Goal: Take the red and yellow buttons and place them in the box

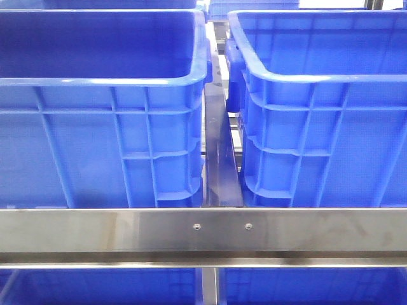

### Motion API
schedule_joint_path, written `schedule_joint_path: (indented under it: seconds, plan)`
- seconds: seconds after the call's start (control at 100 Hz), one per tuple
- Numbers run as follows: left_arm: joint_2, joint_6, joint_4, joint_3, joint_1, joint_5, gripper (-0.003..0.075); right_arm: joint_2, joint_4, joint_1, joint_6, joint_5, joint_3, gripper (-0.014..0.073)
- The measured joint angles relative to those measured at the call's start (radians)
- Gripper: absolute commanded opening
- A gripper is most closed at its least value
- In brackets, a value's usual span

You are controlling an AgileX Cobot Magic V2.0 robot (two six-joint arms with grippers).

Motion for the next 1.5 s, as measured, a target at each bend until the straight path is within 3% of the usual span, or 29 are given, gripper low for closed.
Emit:
schedule_joint_path:
  seconds: [0.26, 0.57, 0.71, 0.86, 0.95, 1.23, 1.5]
  plan:
    - [-0.256, -0.009, -0.006, 0.213, 0.169, -0.062, 0.0442, 0.0, 0.0, 0.0, -0.002, -0.022, 0.0, 0.0032]
    - [-0.56, -0.03, -0.019, 0.417, 0.193, -0.088, 0.0433, 0.0, -0.015, 0.0, -0.004, -0.068, 0.0, 0.0032]
    - [-0.636, -0.033, -0.019, 0.442, 0.194, -0.088, 0.0312, 0.0, -0.053, 0.0, -0.004, -0.119, 0.0, 0.0032]
    - [-0.66, -0.033, -0.019, 0.446, 0.194, -0.088, 0.008, 0.0, -0.087, 0.0, -0.004, -0.209, 0.0, 0.0032]
    - [-0.66, -0.033, -0.019, 0.446, 0.194, -0.088, -0.0021, 0.0, -0.099, 0.0, -0.018, -0.282, 0.0, 0.0032]
    - [-0.66, -0.033, -0.019, 0.446, 0.194, -0.09, -0.0019, 0.027, -0.096, 0.0, -0.213, -0.61, 0.0, 0.0032]
    - [-0.66, -0.033, -0.019, 0.446, 0.194, -0.09, -0.0019, 0.182, -0.074, 0.0, -0.367, -0.893, -0.002, 0.0032]
